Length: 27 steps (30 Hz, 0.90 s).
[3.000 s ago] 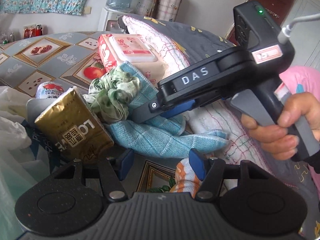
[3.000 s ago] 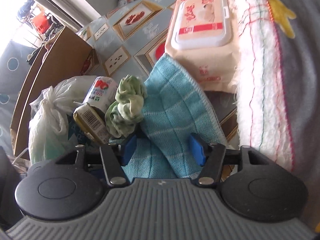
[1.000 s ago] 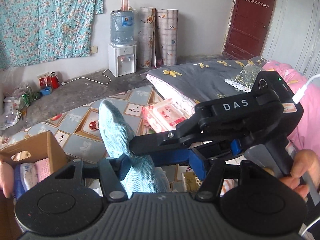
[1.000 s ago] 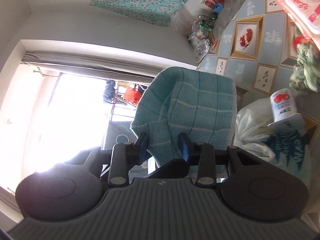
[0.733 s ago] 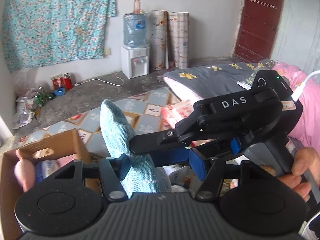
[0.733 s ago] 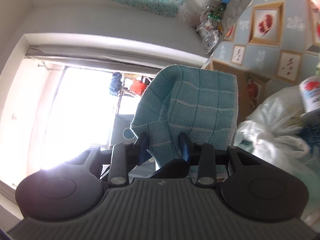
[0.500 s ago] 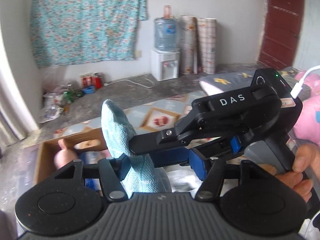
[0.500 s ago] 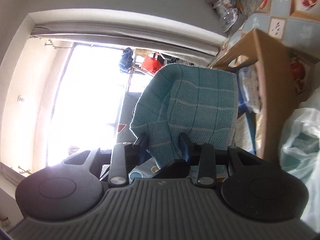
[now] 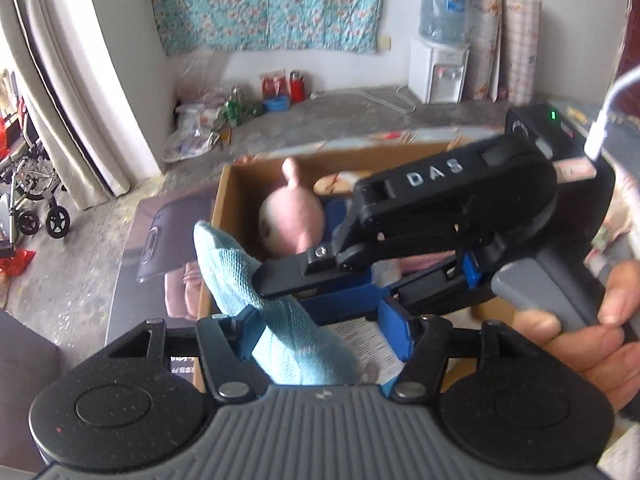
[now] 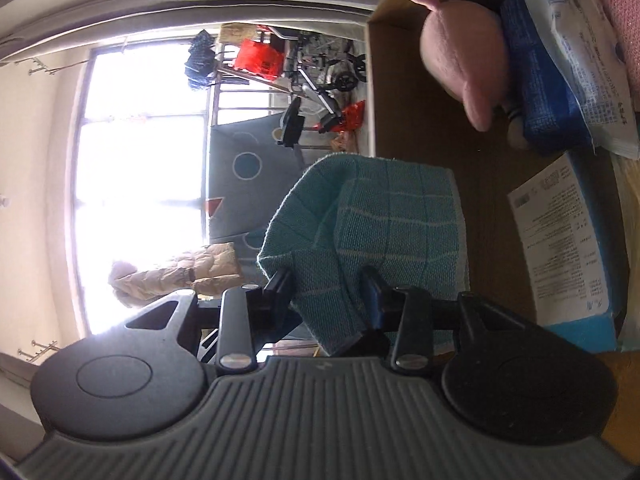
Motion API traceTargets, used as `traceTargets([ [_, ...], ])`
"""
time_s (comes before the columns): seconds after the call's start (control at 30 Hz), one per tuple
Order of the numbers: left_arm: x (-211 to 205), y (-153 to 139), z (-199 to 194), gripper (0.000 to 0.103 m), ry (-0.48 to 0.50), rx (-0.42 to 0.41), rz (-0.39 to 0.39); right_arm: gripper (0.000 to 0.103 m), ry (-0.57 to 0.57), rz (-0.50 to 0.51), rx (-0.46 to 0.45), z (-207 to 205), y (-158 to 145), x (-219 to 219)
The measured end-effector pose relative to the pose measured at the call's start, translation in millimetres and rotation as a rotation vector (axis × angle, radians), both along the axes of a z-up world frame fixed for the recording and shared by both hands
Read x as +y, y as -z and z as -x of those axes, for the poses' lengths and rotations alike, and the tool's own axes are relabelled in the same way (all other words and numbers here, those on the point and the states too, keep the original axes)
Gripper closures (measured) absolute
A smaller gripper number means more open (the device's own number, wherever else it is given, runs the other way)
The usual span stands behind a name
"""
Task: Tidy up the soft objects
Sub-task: 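Carry the blue towel with the right gripper over the box, then lower the blue towel into the box and open the right gripper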
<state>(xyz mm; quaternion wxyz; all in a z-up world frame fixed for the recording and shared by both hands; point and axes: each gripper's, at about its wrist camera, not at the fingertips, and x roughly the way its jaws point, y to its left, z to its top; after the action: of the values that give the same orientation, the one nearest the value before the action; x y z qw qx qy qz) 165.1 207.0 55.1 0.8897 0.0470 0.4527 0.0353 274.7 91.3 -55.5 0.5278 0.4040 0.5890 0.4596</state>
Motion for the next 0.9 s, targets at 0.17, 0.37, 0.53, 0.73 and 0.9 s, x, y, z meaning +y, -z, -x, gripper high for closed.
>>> traceTargets([
  [0.17, 13.4, 36.8, -11.5, 0.043, 0.009, 0.063, -0.079, 0.068, -0.001, 0.146, 0.0, -11.9, 32.5, 25.0],
  [0.37, 15.4, 46.2, -13.6, 0.043, 0.033, 0.068, -0.077, 0.069, 0.034, 0.277, -0.032, -21.8, 51.5, 35.2],
  [0.53, 6.7, 58.1, -15.6, 0.043, 0.062, 0.094, -0.085, 0.069, 0.07, 0.279, -0.101, -24.6, 35.4, 24.5],
  [0.73, 12.7, 40.5, -0.7, 0.041, 0.047, 0.052, -0.012, 0.069, 0.057, 0.226, -0.166, -21.3, 11.7, 19.6],
  [0.9, 21.2, 9.7, 41.6, 0.036, 0.045, -0.022, -0.014, 0.072, -0.035, 0.157, -0.208, -7.8, -9.5, 36.6],
])
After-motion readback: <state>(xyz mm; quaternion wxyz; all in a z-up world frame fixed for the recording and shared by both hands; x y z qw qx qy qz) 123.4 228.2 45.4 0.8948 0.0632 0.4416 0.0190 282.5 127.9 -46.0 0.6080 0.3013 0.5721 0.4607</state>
